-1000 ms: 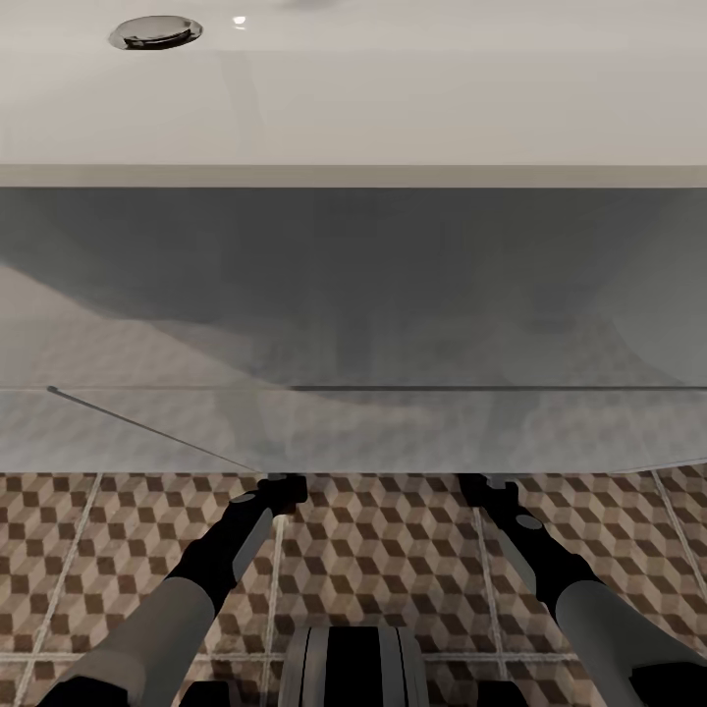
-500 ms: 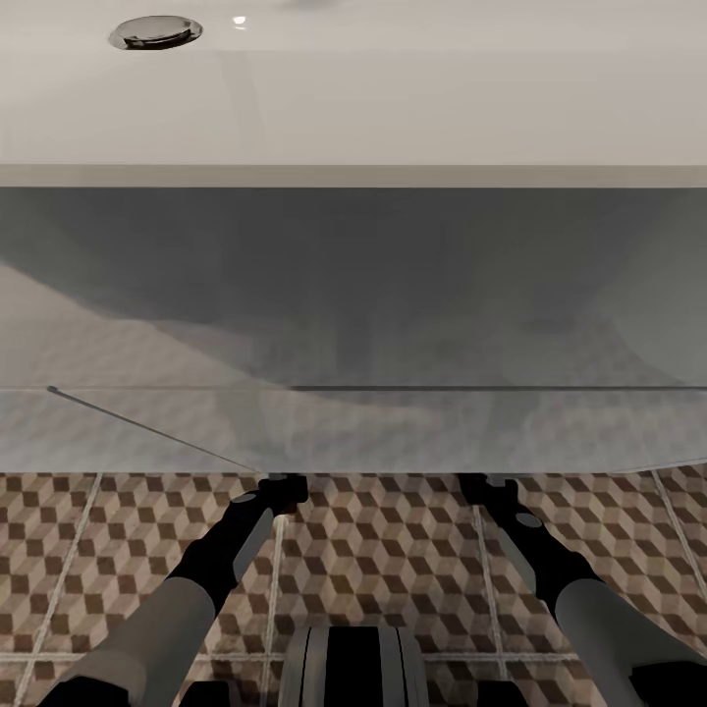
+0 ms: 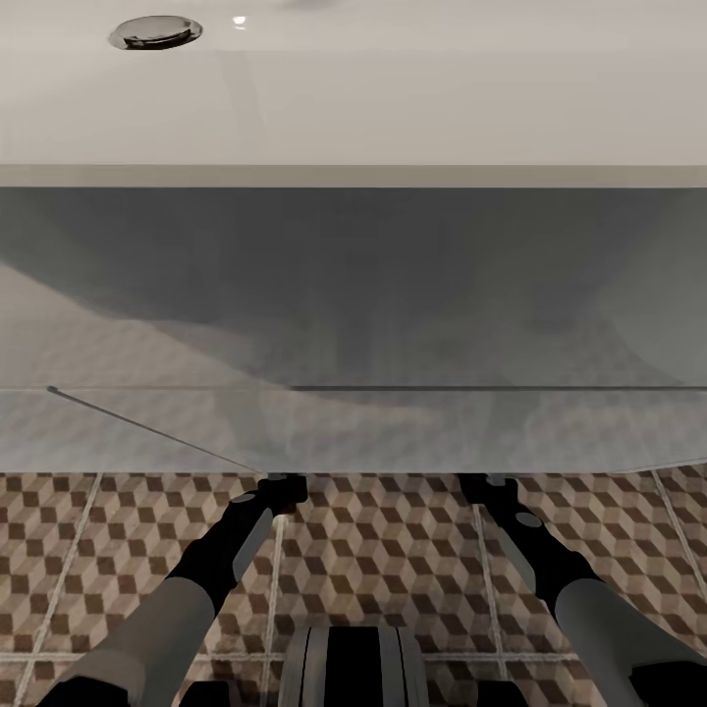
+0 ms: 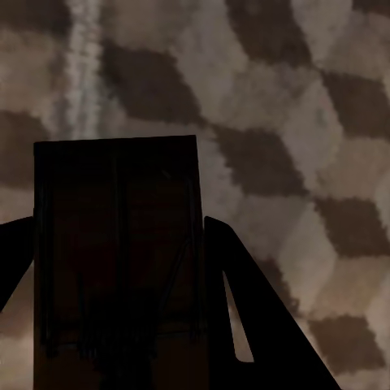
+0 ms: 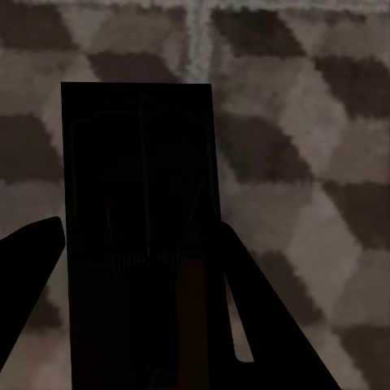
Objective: Take the four mousetraps from the cabinet in the bathroom and place them on the bathroom floor. Make sure all four end up on the same floor surface, and ensure that at least two of them are either under or directly next to the same bathroom sink.
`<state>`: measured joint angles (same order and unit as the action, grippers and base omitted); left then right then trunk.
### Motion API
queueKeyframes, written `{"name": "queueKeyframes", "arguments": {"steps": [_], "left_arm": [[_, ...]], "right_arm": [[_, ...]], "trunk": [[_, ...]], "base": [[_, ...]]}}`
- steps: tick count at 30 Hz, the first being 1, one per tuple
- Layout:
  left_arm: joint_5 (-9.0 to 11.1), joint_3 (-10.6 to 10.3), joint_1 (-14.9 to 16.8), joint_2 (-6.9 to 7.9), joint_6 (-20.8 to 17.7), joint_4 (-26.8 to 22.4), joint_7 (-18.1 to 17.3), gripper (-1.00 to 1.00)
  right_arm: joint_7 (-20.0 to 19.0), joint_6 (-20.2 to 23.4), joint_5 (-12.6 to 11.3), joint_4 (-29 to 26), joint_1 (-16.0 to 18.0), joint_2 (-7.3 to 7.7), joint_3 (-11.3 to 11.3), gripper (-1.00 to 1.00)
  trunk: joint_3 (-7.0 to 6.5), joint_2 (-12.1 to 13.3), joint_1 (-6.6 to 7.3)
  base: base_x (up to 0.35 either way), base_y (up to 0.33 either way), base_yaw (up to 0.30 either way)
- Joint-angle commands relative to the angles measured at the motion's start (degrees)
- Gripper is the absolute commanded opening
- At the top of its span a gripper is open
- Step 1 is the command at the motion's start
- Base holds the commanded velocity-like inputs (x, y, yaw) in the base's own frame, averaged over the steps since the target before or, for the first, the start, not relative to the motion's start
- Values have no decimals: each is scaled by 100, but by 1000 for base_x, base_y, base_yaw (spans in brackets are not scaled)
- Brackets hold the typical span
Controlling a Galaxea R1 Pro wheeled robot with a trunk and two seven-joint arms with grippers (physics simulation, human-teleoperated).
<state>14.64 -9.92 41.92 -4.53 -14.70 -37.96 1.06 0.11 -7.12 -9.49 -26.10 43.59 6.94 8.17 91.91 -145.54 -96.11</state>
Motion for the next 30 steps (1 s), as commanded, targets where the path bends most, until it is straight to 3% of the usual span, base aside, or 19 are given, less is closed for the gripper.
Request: {"name": "queueKeyframes", "arguments": {"steps": [1,30], "left_arm": [[-21,-1,0,4,0,0,8,-100],[-23,-1,56,41,178,-14,8,-100]], "right_arm": [[-1,0,-2,0,0,-2,0,-100],[-35,0,-9,7,0,-17,0,-100]], "trunk": [[0,0,0],[0,0,0]], "base": [[0,0,0],[0,0,0]]}}
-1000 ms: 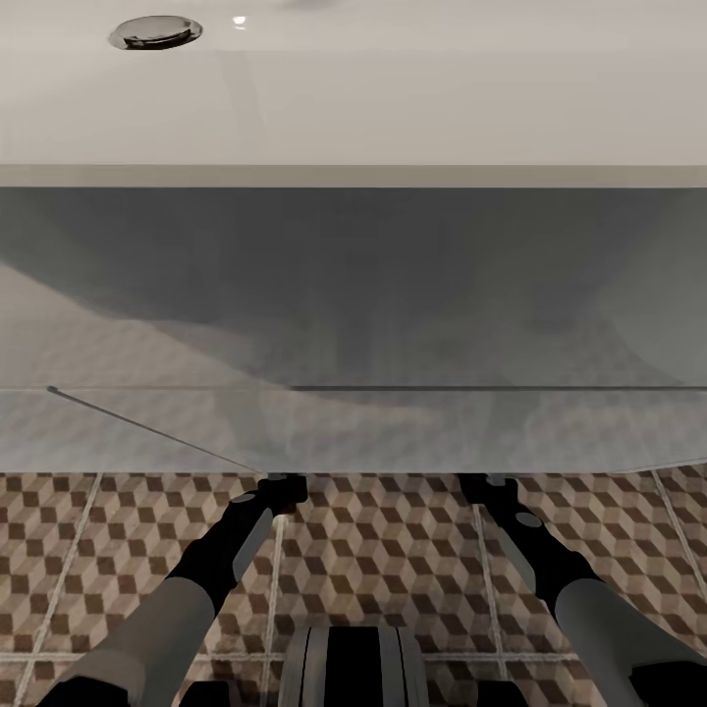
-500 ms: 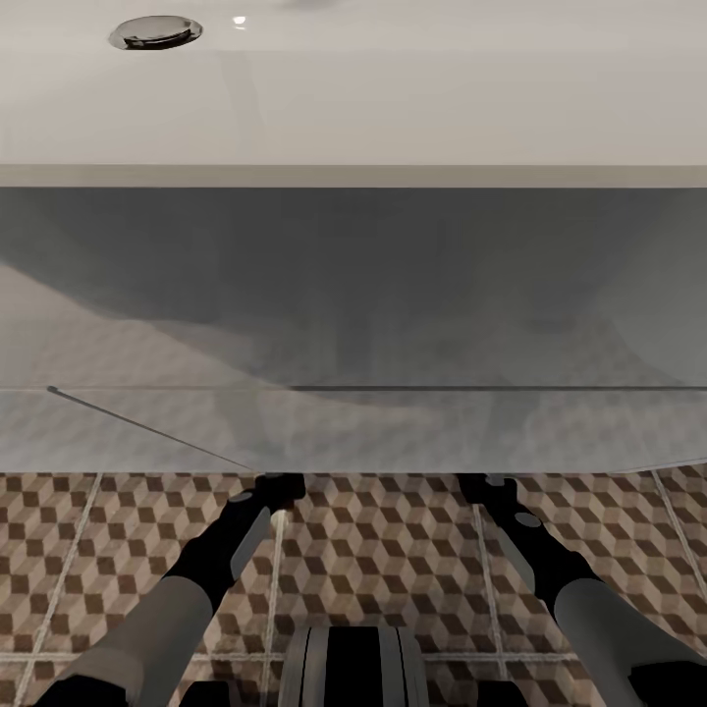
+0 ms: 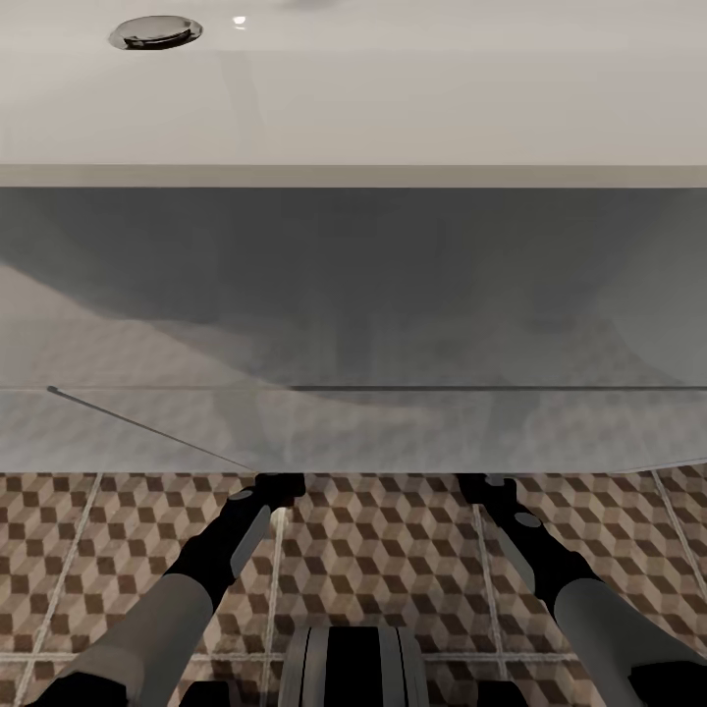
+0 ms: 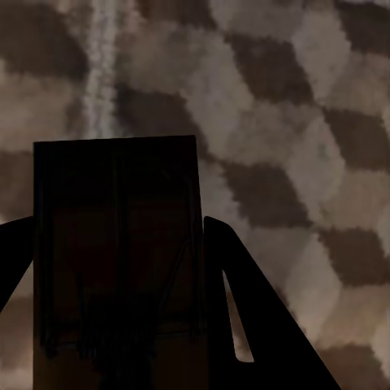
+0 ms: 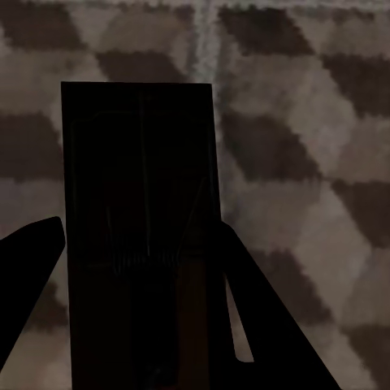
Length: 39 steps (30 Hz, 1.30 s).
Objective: Take the four mousetraps from the cabinet in the bathroom and place them on the bathroom floor. Make sure all four end up on the same floor surface, and ensure that at least two of them are either under or directly next to the same bathroom sink.
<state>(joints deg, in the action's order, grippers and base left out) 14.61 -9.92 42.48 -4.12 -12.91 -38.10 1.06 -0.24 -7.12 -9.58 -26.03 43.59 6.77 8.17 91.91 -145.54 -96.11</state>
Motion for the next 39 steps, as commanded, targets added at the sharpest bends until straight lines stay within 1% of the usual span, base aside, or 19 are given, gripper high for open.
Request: {"name": "queueKeyframes", "arguments": {"steps": [1,32,39], "left_arm": [[-20,-1,1,0,-1,-1,8,-100],[-9,-1,6,-24,5,5,0,-100],[-15,-1,6,-35,72,4,-1,-100]], "right_arm": [[-1,0,0,0,0,0,0,-100],[-2,9,0,1,0,0,0,-100],[5,9,-3,1,0,0,0,-100]], "trunk": [[0,0,0],[0,0,0],[0,0,0]], "base": [[0,0,0],[0,0,0],[0,0,0]]}}
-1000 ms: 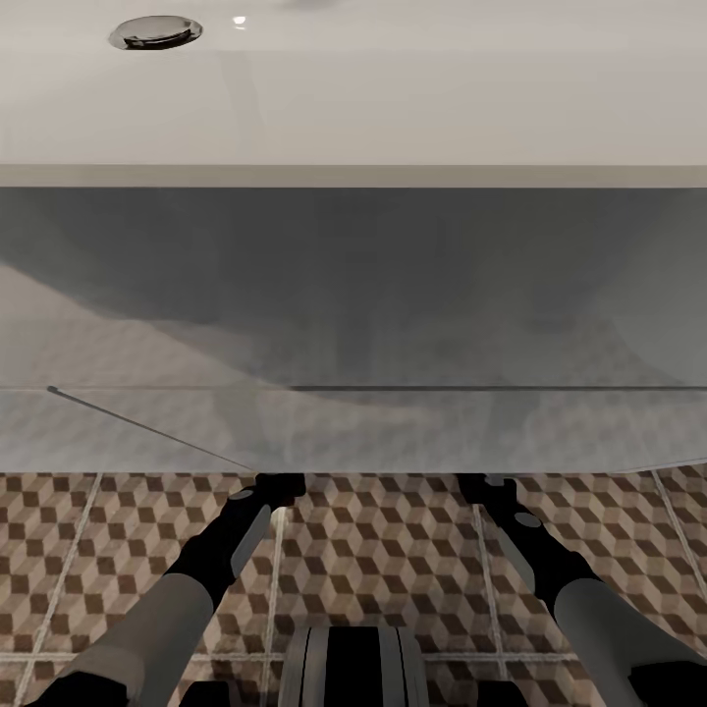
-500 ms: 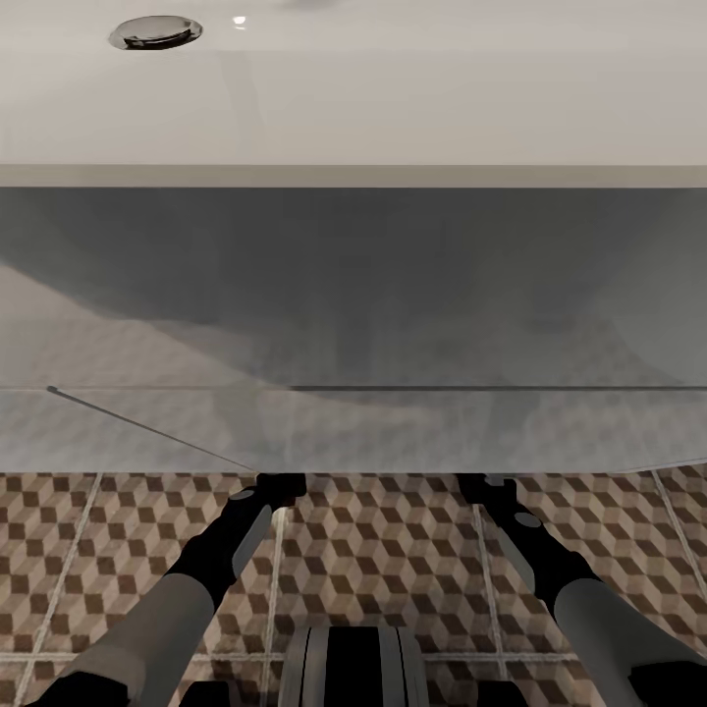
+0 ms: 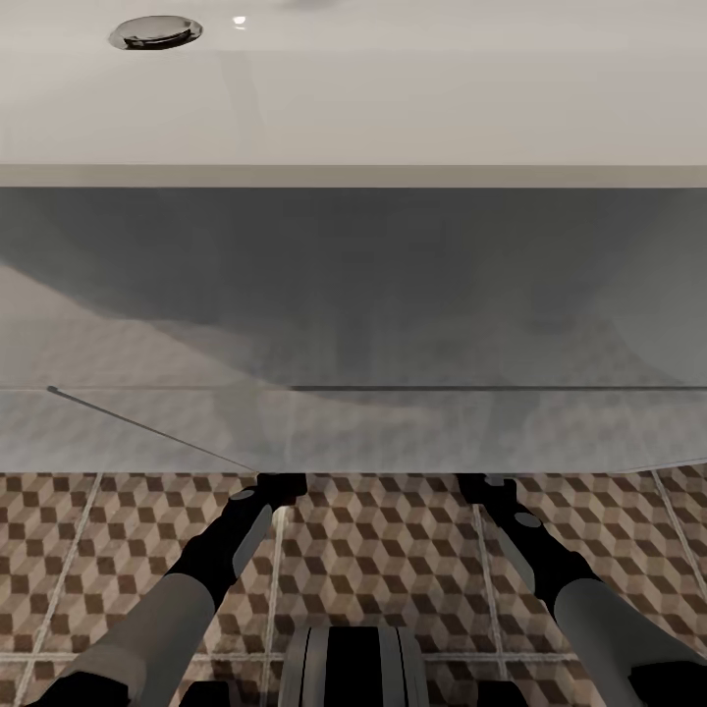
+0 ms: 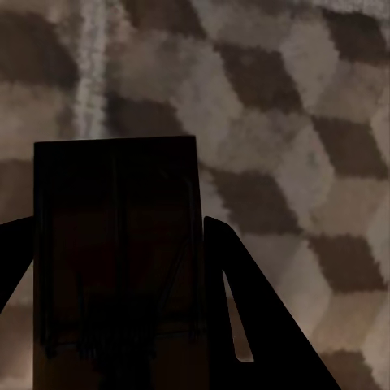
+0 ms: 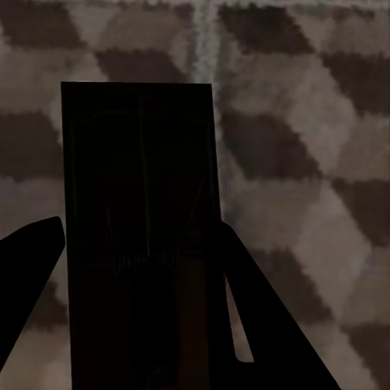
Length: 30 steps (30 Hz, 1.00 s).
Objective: Take the four mousetraps from the cabinet in the bathroom and place them on the bathroom floor. Make sure all four end up on the same floor surface, and ensure that at least two of them are either under or directly next to the same bathroom sink.
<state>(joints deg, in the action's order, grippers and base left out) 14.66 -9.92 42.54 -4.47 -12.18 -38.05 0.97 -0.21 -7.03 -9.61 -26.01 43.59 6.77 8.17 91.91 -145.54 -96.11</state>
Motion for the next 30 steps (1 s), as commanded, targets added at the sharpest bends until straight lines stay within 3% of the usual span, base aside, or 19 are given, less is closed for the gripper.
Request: {"name": "queueKeyframes", "arguments": {"steps": [1,30], "left_arm": [[-21,-1,0,3,4,0,8,-100],[-16,-1,0,34,14,-8,9,-100]], "right_arm": [[3,2,-1,0,0,0,0,-100],[13,9,-6,0,0,-16,-1,-100]], "trunk": [[0,0,0],[0,0,0]], "base": [[0,0,0],[0,0,0]]}}
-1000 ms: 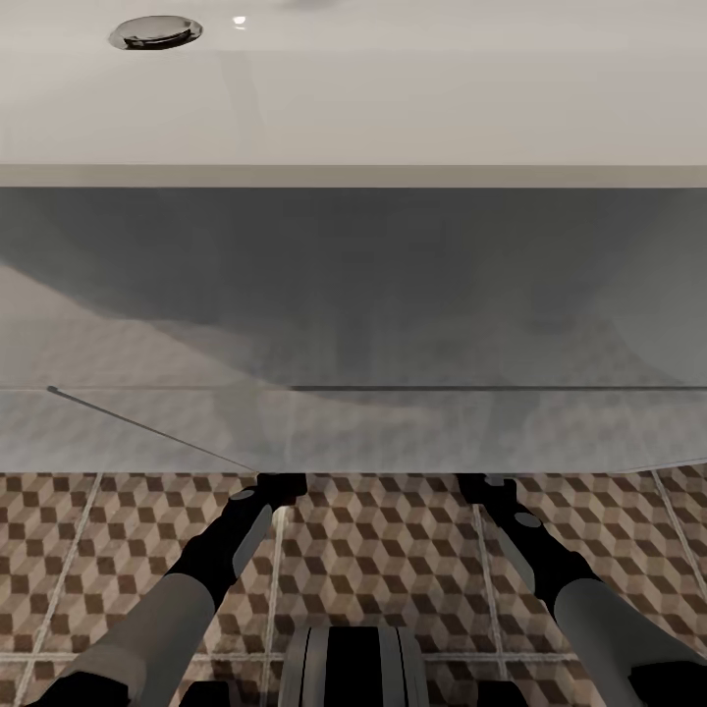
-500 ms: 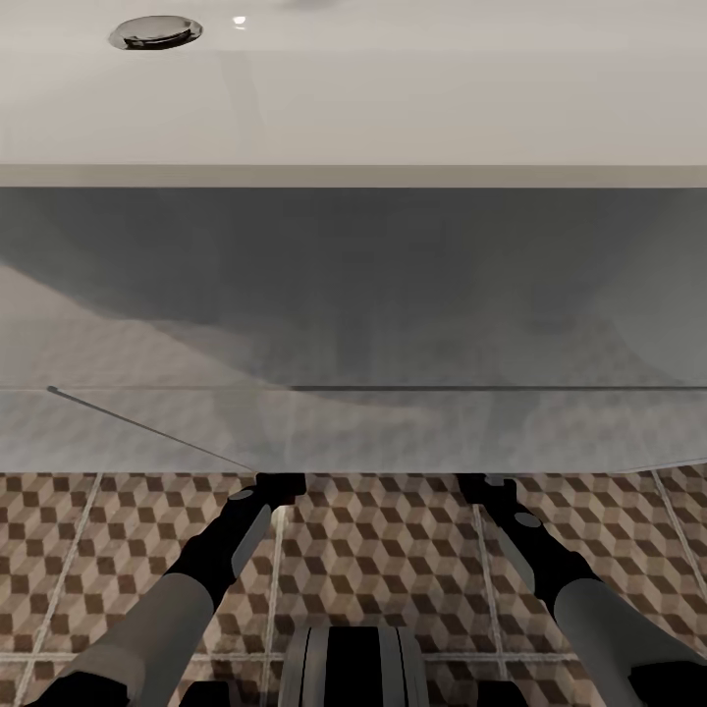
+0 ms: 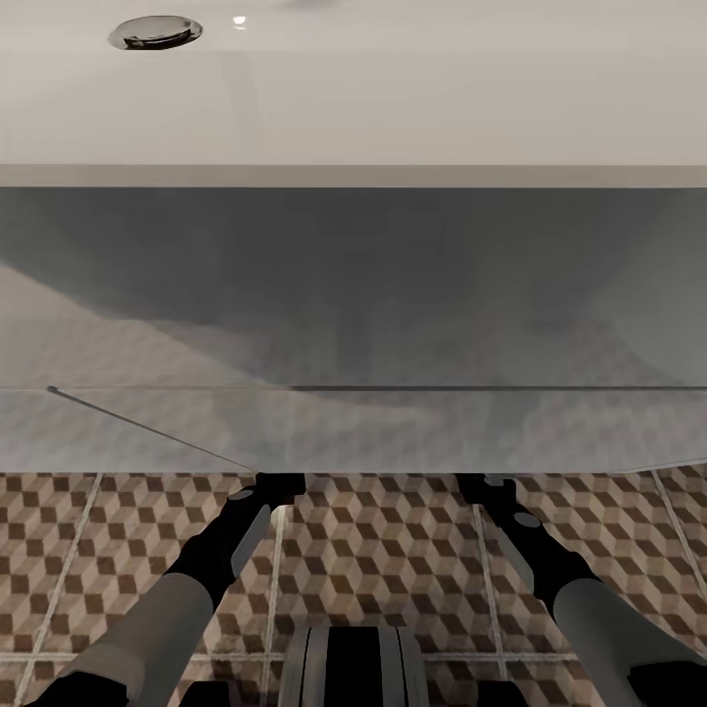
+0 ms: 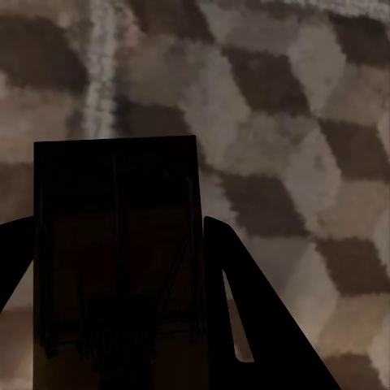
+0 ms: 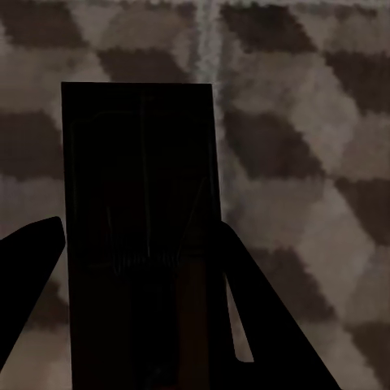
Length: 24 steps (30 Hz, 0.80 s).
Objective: Take the four mousetraps from the cabinet in the bathroom and place them on the bathroom floor. Make sure all four end up on the same floor surface, and ensure that at least two of them are either under or directly next to the same bathroom sink.
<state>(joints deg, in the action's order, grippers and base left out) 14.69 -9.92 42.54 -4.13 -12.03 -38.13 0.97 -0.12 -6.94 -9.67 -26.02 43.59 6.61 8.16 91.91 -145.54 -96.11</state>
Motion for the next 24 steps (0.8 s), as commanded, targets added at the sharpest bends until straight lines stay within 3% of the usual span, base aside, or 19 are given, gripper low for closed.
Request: {"name": "queueKeyframes", "arguments": {"steps": [1,12,13,24], "left_arm": [[-19,-1,0,0,-1,-1,8,-100],[-19,-1,0,0,-1,-1,8,-100],[-19,-1,0,-1,-1,-1,8,-100],[-19,-1,0,-8,-1,-1,8,-100]], "right_arm": [[3,0,0,0,0,-1,1,-100],[3,-3,0,0,0,-10,-1,-100],[3,-5,0,0,0,-10,0,100],[3,-9,0,0,0,-11,2,100]], "trunk": [[0,0,0],[0,0,0],[0,0,0],[0,0,0]], "base": [[0,0,0],[0,0,0],[0,0,0],[0,0,0]]}}
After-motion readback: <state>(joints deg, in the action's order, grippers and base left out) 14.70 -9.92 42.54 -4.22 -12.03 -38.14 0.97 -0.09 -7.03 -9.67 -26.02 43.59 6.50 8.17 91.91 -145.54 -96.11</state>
